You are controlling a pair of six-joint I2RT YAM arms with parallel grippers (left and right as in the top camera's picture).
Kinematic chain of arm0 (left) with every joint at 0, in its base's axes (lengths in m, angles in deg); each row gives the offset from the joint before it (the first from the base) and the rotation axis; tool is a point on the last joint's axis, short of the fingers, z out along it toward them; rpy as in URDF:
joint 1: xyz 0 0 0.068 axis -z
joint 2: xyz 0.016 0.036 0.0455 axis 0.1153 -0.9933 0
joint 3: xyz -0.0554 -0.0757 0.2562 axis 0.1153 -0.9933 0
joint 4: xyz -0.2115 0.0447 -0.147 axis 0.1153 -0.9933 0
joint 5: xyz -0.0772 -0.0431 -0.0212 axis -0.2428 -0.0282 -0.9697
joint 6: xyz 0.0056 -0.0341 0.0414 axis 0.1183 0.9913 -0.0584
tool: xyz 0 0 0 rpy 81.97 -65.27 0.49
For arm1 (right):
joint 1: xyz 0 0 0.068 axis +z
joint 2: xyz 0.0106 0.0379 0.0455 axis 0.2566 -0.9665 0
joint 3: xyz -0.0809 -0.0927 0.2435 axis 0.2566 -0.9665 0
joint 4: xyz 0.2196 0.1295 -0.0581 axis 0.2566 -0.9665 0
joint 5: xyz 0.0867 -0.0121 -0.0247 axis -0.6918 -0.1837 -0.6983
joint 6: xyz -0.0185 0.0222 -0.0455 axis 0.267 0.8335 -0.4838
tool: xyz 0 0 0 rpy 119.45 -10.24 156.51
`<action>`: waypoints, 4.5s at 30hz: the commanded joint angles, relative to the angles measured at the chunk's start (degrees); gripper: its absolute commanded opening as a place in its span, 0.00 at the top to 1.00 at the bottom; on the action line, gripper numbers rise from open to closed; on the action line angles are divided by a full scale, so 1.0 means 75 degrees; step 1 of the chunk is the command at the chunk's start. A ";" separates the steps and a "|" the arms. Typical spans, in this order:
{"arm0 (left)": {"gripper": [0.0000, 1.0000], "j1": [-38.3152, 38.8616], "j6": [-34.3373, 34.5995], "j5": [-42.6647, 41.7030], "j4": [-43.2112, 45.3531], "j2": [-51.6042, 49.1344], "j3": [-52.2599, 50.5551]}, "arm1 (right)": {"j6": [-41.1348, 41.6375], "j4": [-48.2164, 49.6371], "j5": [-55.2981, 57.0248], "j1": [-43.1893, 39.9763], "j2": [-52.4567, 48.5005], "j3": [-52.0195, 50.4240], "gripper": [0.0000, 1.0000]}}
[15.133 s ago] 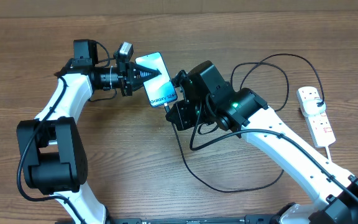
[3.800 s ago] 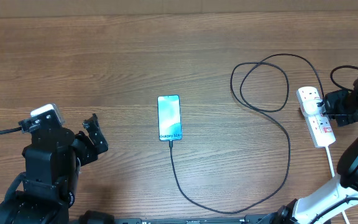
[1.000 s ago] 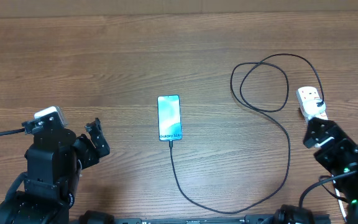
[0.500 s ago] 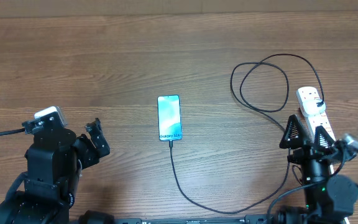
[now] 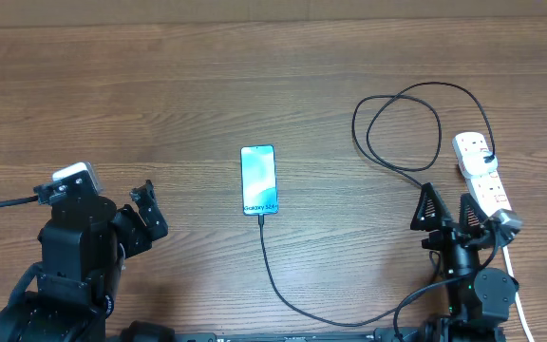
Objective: Plug charger to phone and switch on socket
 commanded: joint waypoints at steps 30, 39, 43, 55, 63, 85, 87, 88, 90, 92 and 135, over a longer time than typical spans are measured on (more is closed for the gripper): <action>0.00 0.0012 0.0105 -0.0003 0.0006 0.0006 0.0020 | -0.1297 0.0420 -0.0248 0.0341 0.0090 -0.0236 0.00; 0.00 0.0012 0.0108 -0.0003 0.0006 0.0006 0.0020 | -0.1297 0.0420 -0.0248 0.0341 0.0090 -0.0236 0.00; 0.00 0.0012 0.0108 -0.0003 0.0006 0.0006 0.0020 | -0.1297 0.0420 -0.0248 0.0341 0.0090 -0.0236 0.00; 0.01 0.0210 0.0105 0.0000 -0.0379 0.0012 0.0017 | -0.1297 0.0420 -0.0248 0.0341 0.0090 -0.0236 0.00; 0.00 0.0367 0.0082 0.0076 -0.0219 0.0093 -0.0122 | -0.1297 0.0420 -0.0248 0.0341 0.0090 -0.0236 0.00; 0.00 -0.1070 0.0111 -0.1550 0.5458 0.5808 -0.7560 | -0.1294 0.0420 -0.0248 0.0341 0.0090 -0.0236 0.00; 0.01 -0.1131 0.0111 -0.1550 0.5916 0.6006 -0.7982 | -0.1297 0.0420 -0.0248 0.0341 0.0090 -0.0236 0.00; 0.01 -0.1142 0.0108 -0.1550 0.6181 0.6000 -0.8174 | -0.1297 0.0420 -0.0248 0.0341 0.0090 -0.0236 0.00; 0.00 -0.1139 0.0105 -0.1495 0.6575 0.5998 -0.8463 | -0.1294 0.0420 -0.0248 0.0341 0.0090 -0.0236 0.00; 0.00 -0.1139 0.0105 -0.1396 0.6985 0.5998 -0.8743 | -0.1294 0.0420 -0.0248 0.0341 0.0090 -0.0236 0.00; 0.01 -0.1888 -0.3325 -0.2719 0.8821 0.6000 -0.9512 | -0.1297 0.0420 -0.0248 0.0341 0.0090 -0.0236 0.00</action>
